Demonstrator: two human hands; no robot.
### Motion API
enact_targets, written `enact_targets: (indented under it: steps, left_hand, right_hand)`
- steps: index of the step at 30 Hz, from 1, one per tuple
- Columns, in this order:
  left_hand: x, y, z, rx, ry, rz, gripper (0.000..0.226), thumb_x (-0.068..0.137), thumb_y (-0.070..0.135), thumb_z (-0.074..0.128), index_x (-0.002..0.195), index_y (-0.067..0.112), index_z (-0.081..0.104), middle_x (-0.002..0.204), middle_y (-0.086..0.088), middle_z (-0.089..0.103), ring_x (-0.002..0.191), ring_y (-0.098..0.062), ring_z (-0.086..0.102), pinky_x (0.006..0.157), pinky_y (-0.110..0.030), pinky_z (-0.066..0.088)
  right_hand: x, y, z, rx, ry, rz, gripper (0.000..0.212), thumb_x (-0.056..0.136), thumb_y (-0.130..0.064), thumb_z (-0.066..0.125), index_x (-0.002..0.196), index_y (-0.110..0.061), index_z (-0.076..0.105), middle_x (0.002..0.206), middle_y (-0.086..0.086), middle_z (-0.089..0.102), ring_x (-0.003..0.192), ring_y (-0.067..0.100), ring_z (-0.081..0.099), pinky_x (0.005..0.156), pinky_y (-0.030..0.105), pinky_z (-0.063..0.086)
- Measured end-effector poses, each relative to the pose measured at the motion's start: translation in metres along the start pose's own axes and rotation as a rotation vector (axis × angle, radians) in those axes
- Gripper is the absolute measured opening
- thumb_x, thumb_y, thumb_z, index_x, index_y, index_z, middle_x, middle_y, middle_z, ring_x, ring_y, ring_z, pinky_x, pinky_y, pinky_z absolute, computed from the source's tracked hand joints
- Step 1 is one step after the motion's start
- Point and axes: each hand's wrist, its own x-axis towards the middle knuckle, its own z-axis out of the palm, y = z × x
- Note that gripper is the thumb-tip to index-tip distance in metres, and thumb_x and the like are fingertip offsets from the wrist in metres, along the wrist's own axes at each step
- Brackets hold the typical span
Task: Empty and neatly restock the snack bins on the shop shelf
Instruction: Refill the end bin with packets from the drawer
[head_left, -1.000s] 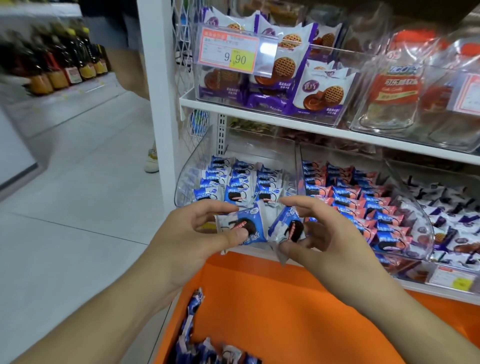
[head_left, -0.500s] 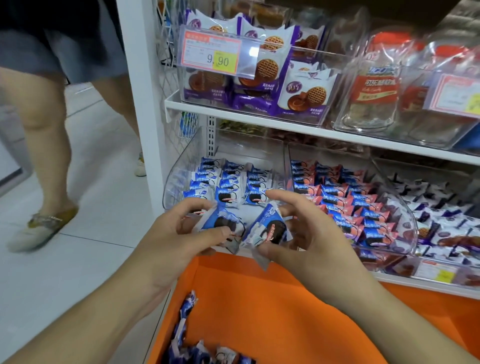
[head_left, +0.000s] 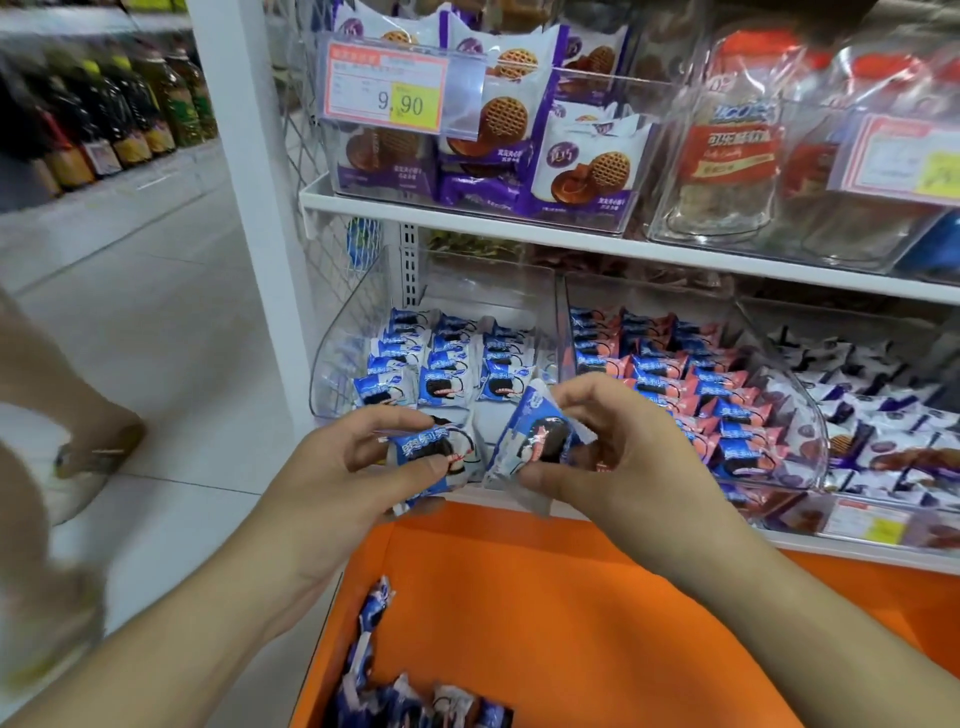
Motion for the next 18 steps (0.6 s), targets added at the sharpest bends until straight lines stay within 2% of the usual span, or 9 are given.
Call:
enact_targets:
  steps: [4,6,7,8,9,11,12,14,18]
  left_hand:
    - [0.003,-0.005,-0.001,0.033,0.005,-0.001,0.035,0.07,0.029,0.088,0.104,0.037,0.08,0.108,0.01,0.077,0.115,-0.021,0.071,0.09,-0.048,0.062]
    - [0.004,-0.006,-0.001,0.052,0.007,-0.001,0.04,0.068,0.034,0.089,0.106,0.039,0.079,0.112,0.01,0.076,0.118,-0.022,0.069,0.093,-0.048,0.061]
    - [0.004,-0.006,0.001,0.079,0.021,-0.002,0.045,0.064,0.04,0.089,0.108,0.04,0.078,0.116,0.011,0.075,0.121,-0.02,0.067,0.095,-0.049,0.059]
    - [0.004,-0.005,0.002,0.114,0.025,0.002,0.049,0.062,0.045,0.088,0.11,0.042,0.077,0.116,0.015,0.074,0.119,-0.013,0.067,0.097,-0.048,0.058]
    - [0.004,-0.003,0.003,0.147,0.031,0.009,0.051,0.061,0.047,0.087,0.111,0.045,0.076,0.114,0.022,0.073,0.111,-0.002,0.068,0.096,-0.045,0.057]
    - [0.003,0.002,0.008,0.218,0.041,0.022,0.048,0.063,0.046,0.086,0.109,0.047,0.074,0.108,0.033,0.07,0.091,0.012,0.067,0.091,-0.039,0.058]
    - [0.006,0.005,0.01,0.251,0.041,0.043,0.044,0.067,0.043,0.087,0.108,0.047,0.074,0.107,0.036,0.069,0.089,0.011,0.066,0.089,-0.035,0.057]
    - [0.018,0.017,0.015,0.352,0.045,0.116,0.033,0.075,0.037,0.088,0.104,0.043,0.075,0.105,0.038,0.068,0.092,0.013,0.064,0.085,-0.025,0.051]
    - [0.074,0.033,0.034,0.53,0.044,0.226,0.025,0.08,0.03,0.088,0.099,0.035,0.073,0.096,0.025,0.073,0.081,0.013,0.064,0.072,-0.017,0.047]
  right_hand:
    - [0.0,-0.002,-0.003,0.032,0.013,-0.013,0.041,0.077,-0.022,0.092,0.1,-0.045,0.067,0.11,-0.009,0.067,0.073,0.03,0.055,0.075,0.045,0.054]
    - [-0.001,-0.004,-0.004,0.035,-0.024,0.002,0.04,0.083,-0.019,0.088,0.103,-0.047,0.069,0.12,0.015,0.067,0.076,0.032,0.059,0.085,0.055,0.05]
    - [-0.001,-0.003,-0.006,0.023,-0.048,0.011,0.041,0.086,-0.017,0.085,0.107,-0.049,0.068,0.116,0.023,0.068,0.077,0.029,0.062,0.091,0.055,0.048]
    - [0.0,0.0,-0.008,0.0,-0.062,0.01,0.044,0.088,-0.016,0.083,0.111,-0.05,0.067,0.108,0.02,0.07,0.079,0.024,0.066,0.094,0.048,0.049]
    - [0.001,0.006,-0.011,-0.032,-0.059,0.005,0.048,0.088,-0.015,0.082,0.116,-0.051,0.066,0.1,0.008,0.07,0.079,0.019,0.065,0.088,0.04,0.051]
    - [0.004,0.013,-0.015,-0.085,-0.002,0.011,0.051,0.087,-0.014,0.082,0.122,-0.045,0.061,0.083,-0.009,0.052,0.07,0.009,0.052,0.067,0.026,0.048]
    - [0.005,0.015,-0.018,-0.099,0.035,0.022,0.05,0.086,-0.014,0.083,0.121,-0.041,0.058,0.077,-0.012,0.047,0.066,0.007,0.047,0.063,0.021,0.044]
    - [0.008,0.021,-0.025,-0.122,0.099,0.041,0.046,0.086,-0.014,0.083,0.114,-0.035,0.054,0.072,-0.018,0.049,0.063,0.003,0.045,0.06,0.015,0.043]
    - [0.014,0.03,-0.036,-0.159,0.167,0.008,0.037,0.086,-0.02,0.085,0.102,-0.033,0.054,0.079,-0.013,0.046,0.066,0.004,0.042,0.063,0.016,0.043]
